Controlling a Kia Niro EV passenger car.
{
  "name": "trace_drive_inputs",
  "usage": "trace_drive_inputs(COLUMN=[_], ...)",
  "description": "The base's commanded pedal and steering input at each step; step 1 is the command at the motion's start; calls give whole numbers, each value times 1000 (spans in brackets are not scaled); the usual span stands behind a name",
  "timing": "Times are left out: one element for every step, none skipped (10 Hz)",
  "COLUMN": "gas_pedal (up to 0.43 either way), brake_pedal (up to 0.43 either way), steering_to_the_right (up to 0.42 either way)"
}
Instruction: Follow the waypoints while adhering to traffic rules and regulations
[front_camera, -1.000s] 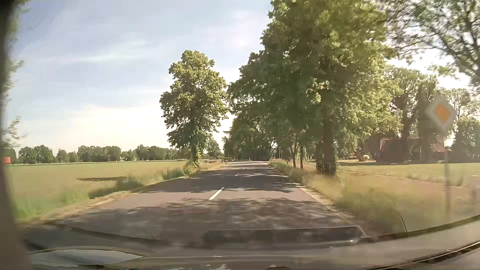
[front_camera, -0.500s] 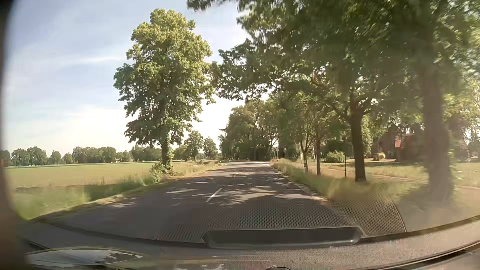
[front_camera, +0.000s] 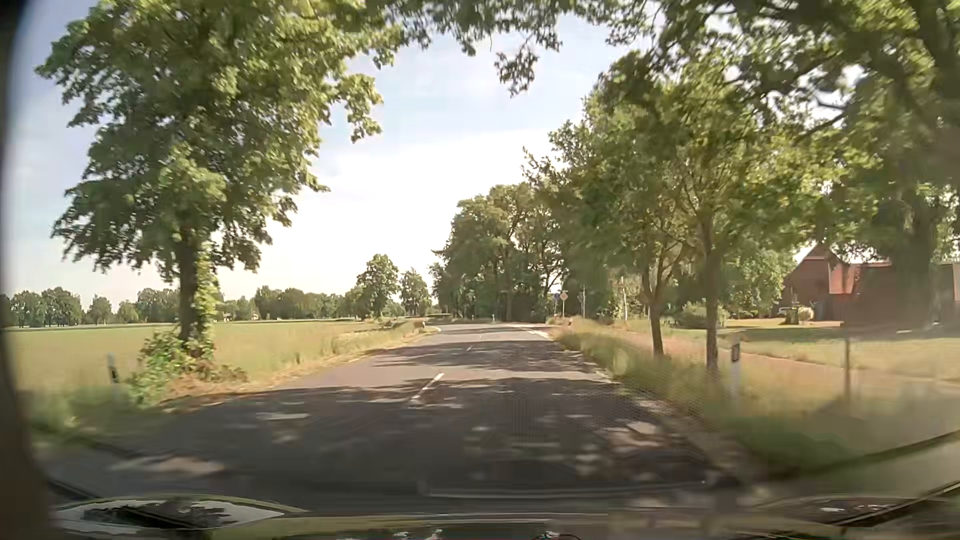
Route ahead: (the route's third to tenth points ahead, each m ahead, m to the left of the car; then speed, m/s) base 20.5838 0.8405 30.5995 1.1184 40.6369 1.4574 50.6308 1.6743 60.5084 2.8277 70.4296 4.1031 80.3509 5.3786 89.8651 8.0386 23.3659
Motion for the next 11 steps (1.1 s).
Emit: trace_drive_inputs(gas_pedal=[0, 0, 0, 0, 0, 0, 0, 0, 0, 0, 0], brake_pedal=[128, 122, 122, 110, 73, 49, 24, 12, 12, 6, 0], steering_to_the_right=[-3, -3, -4, -4, -5, -6, -8, -12, -16, -18, -19])
